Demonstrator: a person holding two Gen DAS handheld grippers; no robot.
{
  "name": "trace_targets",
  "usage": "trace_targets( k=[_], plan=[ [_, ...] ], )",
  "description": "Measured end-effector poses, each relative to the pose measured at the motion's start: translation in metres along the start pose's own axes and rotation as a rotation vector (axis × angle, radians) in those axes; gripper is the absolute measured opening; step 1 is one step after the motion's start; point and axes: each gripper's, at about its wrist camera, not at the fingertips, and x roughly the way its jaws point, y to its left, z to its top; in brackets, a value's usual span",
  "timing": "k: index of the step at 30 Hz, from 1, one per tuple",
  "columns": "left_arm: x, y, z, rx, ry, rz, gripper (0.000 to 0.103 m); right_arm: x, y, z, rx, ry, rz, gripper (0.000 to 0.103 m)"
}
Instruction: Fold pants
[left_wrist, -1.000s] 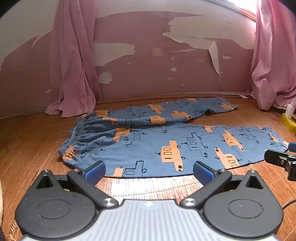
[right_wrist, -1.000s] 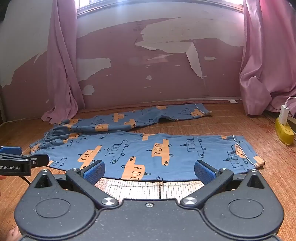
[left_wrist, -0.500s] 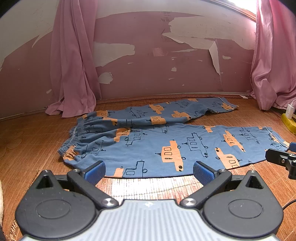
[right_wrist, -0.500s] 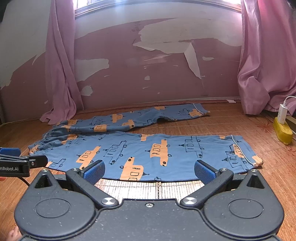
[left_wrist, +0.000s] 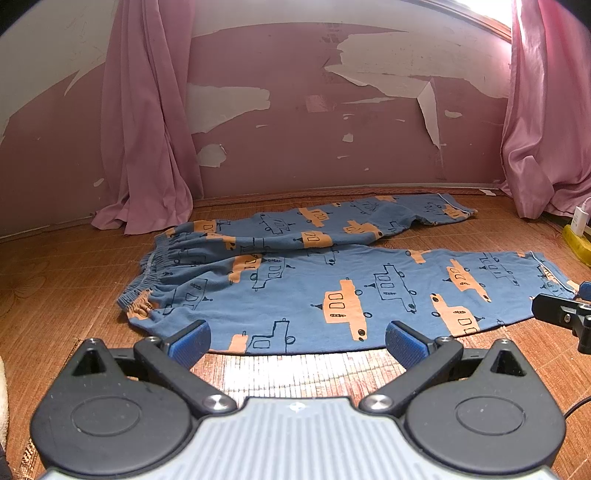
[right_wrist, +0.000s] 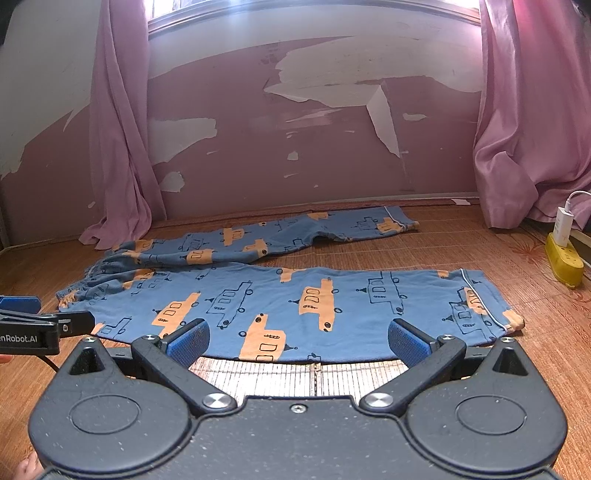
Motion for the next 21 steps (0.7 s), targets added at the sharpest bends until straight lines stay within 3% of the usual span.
trace_targets(
  k=[17,21],
  plan=[
    [0.003,0.003,0.0,-0.014,0.018,0.02,0.103,0.002,-0.006,0.008,0.005,0.04,-0.023,0.103],
    [0.018,0.005,0.017,-0.022,0.077,0.0,0.103,0.011,-0.011,0.03,-0.066,0.073,0.01,0.103]
  ],
)
